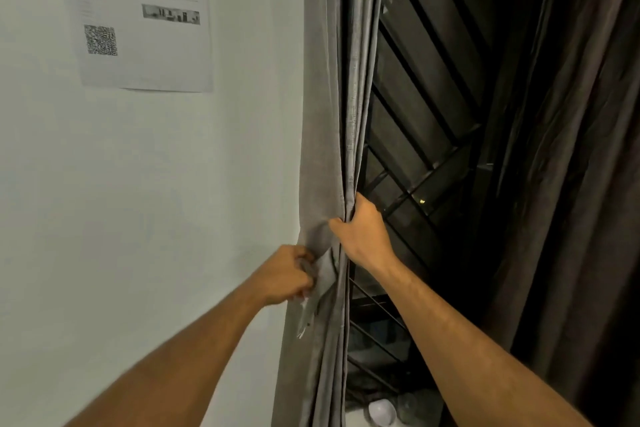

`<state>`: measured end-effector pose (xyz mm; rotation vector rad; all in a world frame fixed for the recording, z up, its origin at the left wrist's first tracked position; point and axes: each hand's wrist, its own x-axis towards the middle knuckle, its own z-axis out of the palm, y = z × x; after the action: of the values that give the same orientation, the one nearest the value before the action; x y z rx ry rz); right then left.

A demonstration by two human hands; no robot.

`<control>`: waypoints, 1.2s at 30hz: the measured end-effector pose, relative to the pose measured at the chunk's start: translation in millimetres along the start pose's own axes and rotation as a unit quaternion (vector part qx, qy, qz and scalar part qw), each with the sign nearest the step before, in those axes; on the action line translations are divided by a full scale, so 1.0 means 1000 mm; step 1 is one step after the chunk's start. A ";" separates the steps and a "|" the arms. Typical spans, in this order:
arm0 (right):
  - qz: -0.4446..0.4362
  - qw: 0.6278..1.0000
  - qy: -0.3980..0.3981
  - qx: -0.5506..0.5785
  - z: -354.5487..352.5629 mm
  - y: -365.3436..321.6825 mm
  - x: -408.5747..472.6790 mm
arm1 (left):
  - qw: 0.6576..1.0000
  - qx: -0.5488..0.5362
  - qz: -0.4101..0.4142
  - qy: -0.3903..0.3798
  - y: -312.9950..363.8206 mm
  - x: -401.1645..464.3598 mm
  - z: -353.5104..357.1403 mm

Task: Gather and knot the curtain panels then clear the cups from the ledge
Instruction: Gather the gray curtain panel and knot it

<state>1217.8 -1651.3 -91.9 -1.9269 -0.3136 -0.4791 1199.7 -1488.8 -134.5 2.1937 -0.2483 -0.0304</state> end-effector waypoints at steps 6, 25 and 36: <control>0.023 1.000 -0.006 -0.001 0.004 0.025 -0.007 | 0.989 -0.132 -0.038 0.057 -0.016 0.000 0.016; 0.164 0.917 -0.180 0.315 0.005 0.017 -0.010 | 0.957 -0.287 0.048 0.007 -0.019 0.008 0.001; 0.067 0.965 -0.252 0.013 -0.005 -0.019 0.023 | 0.904 -0.424 0.028 -0.039 0.006 0.006 0.021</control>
<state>1228.9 -1648.6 -63.8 -2.0082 -0.5076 0.1131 1202.0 -1509.6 -141.9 1.3138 -0.2767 -0.1637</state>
